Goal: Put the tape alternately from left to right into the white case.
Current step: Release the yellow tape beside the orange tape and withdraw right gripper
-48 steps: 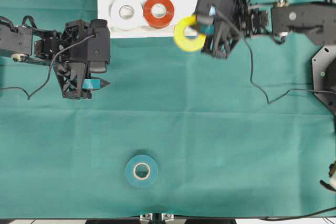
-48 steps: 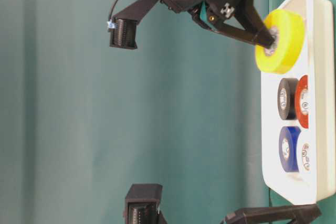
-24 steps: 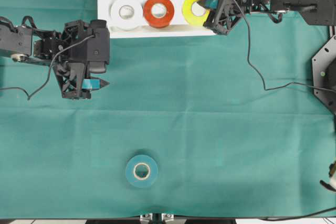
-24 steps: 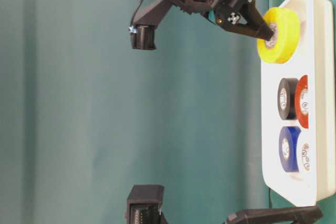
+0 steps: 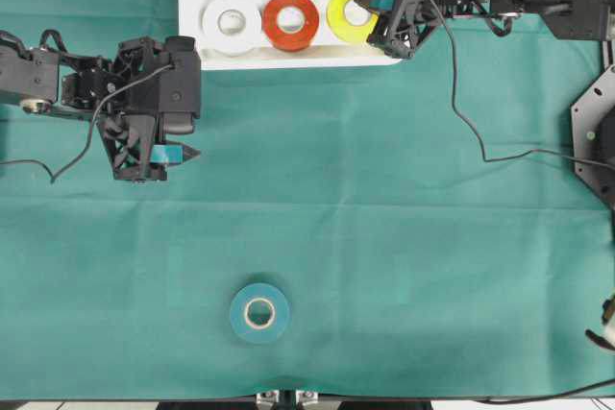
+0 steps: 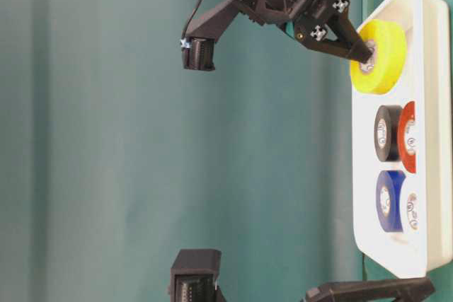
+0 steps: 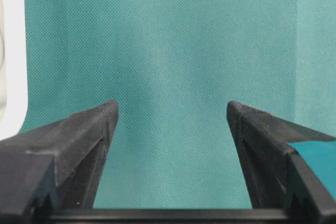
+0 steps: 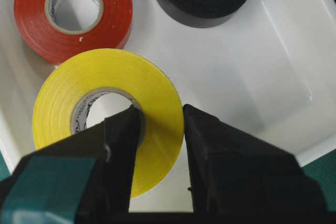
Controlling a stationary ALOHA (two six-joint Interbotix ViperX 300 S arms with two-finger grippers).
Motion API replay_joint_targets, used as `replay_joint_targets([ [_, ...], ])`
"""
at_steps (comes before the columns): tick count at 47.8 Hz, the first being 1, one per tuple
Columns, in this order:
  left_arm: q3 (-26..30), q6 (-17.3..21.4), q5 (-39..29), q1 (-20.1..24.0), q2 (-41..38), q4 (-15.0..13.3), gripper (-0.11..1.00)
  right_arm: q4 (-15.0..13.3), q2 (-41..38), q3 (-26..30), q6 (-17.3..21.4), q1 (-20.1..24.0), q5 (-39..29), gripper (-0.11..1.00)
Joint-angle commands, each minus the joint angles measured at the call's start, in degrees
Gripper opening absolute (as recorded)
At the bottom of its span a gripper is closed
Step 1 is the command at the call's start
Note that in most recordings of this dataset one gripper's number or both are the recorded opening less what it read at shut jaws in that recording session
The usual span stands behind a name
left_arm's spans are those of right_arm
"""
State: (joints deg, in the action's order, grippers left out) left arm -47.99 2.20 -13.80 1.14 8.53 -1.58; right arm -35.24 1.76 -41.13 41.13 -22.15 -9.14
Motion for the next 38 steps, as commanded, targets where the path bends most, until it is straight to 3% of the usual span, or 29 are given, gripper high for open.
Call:
replay_joint_targets([
  [1, 0.53, 0.00, 0.35, -0.09, 0.53, 0.00, 0.90, -0.79, 0.53, 1.49, -0.09, -0.26, 0.53, 0.26],
  [10, 0.53, 0.00, 0.44, -0.18, 0.44, -0.09, 0.90, -2.29, 0.53, 1.58, -0.09, -0.26, 0.44, 0.28],
  [18, 0.53, 0.00, 0.35, -0.18, 0.53, -0.09, 0.90, -2.55, 0.53, 1.49, 0.00, -0.26, -0.18, 0.74],
  [20, 0.62, 0.00, 0.35, -0.18, 0.53, -0.09, 0.90, -2.64, 0.53, 1.49, 0.00, -0.26, -0.18, 0.80],
  [38, 0.62, 0.00, 0.44, -0.18, 0.53, 0.00, 0.90, -2.64, 0.53, 1.41, 0.00, -0.26, 0.09, 0.78],
])
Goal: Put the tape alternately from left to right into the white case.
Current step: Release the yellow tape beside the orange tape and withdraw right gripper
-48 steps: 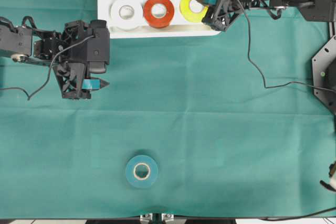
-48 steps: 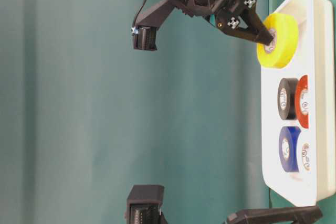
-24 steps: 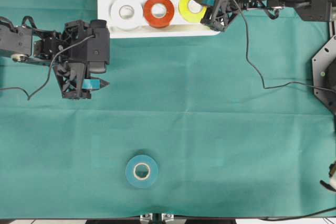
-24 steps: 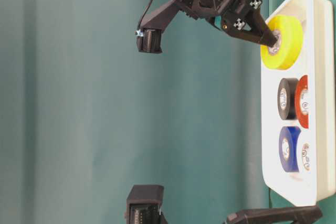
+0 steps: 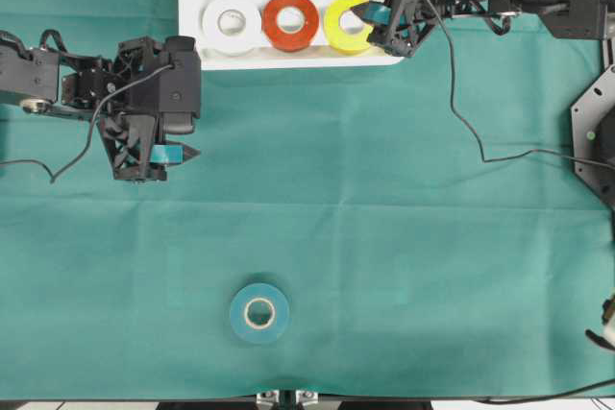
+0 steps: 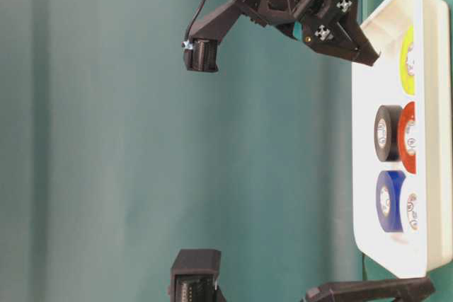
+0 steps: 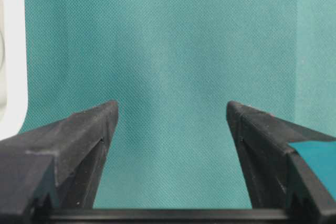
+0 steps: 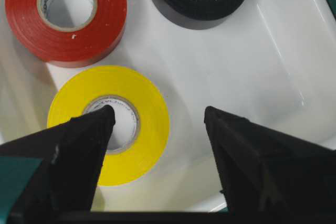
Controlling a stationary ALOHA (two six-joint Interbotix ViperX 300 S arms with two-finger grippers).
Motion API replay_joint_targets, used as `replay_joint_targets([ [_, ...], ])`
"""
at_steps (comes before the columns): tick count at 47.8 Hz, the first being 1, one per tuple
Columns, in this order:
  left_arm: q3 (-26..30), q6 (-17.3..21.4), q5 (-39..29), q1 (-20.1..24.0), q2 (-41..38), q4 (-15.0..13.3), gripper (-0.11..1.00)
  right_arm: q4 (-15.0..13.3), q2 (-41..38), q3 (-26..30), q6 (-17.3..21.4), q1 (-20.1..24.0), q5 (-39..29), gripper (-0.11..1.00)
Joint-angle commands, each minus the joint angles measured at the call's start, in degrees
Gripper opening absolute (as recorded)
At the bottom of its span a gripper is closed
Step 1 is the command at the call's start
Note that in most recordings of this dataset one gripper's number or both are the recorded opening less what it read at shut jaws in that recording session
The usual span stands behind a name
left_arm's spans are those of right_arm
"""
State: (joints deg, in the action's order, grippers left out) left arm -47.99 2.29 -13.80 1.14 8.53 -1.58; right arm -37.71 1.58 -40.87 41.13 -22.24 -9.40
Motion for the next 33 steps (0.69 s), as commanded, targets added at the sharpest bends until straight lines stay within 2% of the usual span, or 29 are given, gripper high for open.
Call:
replay_joint_targets([
  [1, 0.70, -0.09, 0.35, -0.18, 0.53, 0.00, 0.90, -0.18, 0.70, 1.14, 0.00, -0.18, 0.35, 0.78],
  [33, 0.88, -0.09, 0.35, -0.18, 0.53, 0.00, 0.90, -0.18, 1.05, 0.79, 0.09, 0.88, 0.44, 0.78],
])
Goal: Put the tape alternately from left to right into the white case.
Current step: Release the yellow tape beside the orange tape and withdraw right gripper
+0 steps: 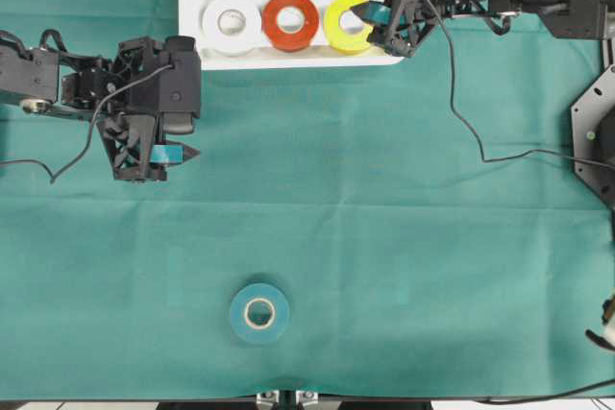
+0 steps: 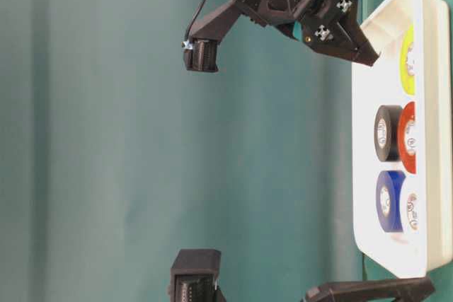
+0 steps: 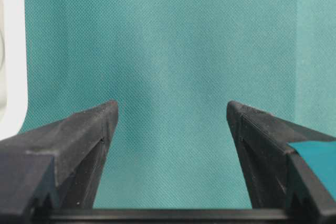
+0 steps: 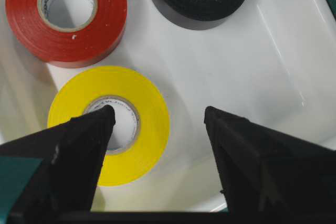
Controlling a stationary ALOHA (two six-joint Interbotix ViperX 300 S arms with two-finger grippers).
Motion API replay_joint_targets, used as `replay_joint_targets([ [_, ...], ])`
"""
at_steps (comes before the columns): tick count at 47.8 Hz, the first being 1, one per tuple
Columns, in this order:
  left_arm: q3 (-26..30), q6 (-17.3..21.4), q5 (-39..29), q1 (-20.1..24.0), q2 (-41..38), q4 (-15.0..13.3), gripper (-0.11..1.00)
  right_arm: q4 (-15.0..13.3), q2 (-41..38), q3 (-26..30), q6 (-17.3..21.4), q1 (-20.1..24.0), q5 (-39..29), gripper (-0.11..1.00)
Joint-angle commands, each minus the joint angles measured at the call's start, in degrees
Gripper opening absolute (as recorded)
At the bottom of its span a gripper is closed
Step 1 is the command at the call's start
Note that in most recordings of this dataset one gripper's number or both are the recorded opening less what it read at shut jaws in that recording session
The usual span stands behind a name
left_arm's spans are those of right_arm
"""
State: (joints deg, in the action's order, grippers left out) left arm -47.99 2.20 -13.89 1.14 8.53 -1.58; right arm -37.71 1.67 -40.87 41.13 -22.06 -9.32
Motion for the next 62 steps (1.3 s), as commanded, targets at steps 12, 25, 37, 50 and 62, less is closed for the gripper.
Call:
replay_joint_targets([
  [12, 0.88, 0.00, 0.53, -0.18, 0.53, -0.09, 0.90, -0.18, 2.55, 0.70, 0.09, 4.04, 0.44, 0.78],
  [25, 0.97, 0.00, 0.44, -0.18, 0.53, -0.09, 0.90, -0.18, 4.04, -0.44, 0.18, 9.23, 0.44, 0.78],
  [37, 0.88, 0.00, 0.44, -0.18, 0.53, 0.00, 0.90, -0.18, 5.98, -2.46, 0.26, 13.80, 0.35, 0.78],
  [50, 0.97, 0.00, 0.44, -0.18, 0.53, -0.09, 0.90, -0.09, 8.00, -4.75, 0.44, 18.28, 0.35, 0.78],
  [62, 1.05, 0.00, 0.44, -0.18, 0.53, -0.09, 0.90, -0.09, 8.26, -5.80, 0.62, 19.95, 0.35, 0.78],
])
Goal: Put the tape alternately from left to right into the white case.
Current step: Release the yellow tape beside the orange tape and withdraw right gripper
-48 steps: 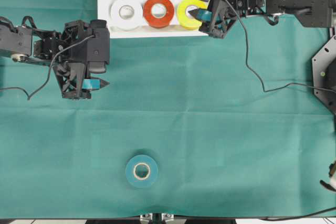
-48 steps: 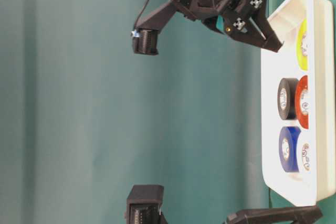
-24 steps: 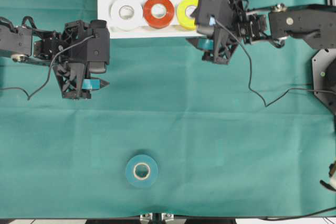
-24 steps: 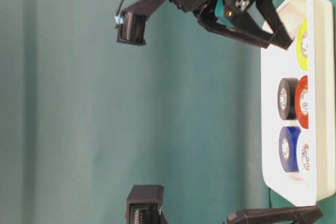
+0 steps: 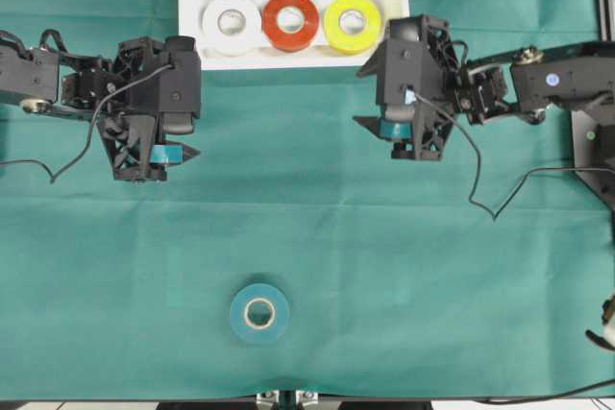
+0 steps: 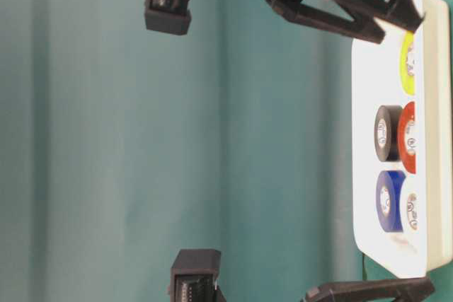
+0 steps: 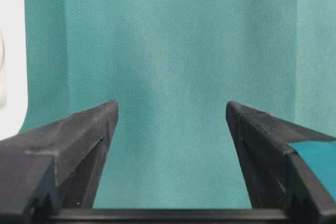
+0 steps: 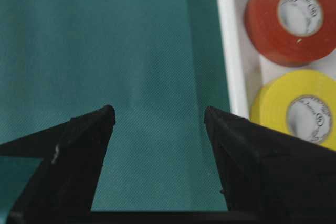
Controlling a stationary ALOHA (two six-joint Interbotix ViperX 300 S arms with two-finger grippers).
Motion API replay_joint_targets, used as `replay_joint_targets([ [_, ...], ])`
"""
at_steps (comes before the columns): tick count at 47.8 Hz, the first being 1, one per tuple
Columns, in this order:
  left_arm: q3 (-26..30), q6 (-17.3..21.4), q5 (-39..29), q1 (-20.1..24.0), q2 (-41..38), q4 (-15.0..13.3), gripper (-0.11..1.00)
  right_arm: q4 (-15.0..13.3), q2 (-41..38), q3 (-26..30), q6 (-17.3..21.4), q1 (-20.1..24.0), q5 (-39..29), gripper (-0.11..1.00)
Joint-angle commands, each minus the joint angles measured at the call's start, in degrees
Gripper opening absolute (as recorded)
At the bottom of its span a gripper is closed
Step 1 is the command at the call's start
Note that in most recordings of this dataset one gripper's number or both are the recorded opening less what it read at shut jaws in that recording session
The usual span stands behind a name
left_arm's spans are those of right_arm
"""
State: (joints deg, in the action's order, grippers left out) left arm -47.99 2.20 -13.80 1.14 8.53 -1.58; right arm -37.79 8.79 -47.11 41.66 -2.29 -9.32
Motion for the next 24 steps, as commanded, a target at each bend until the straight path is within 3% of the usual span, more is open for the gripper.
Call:
replay_joint_targets([
  [1, 1.14, -0.09, 0.35, -0.18, 0.44, -0.09, 0.90, 0.00, 1.14, 0.44, 0.09, 0.18, 0.35, 0.78],
  [8, 1.49, -1.23, 0.35, -0.70, 0.44, -0.09, 0.90, 0.00, 1.14, 0.53, 0.09, 0.18, 0.44, 0.78],
  [24, 2.11, -8.00, 0.35, -4.57, -0.18, -0.09, 0.90, 0.00, 1.14, 0.35, 0.09, 0.18, 0.35, 0.78],
])
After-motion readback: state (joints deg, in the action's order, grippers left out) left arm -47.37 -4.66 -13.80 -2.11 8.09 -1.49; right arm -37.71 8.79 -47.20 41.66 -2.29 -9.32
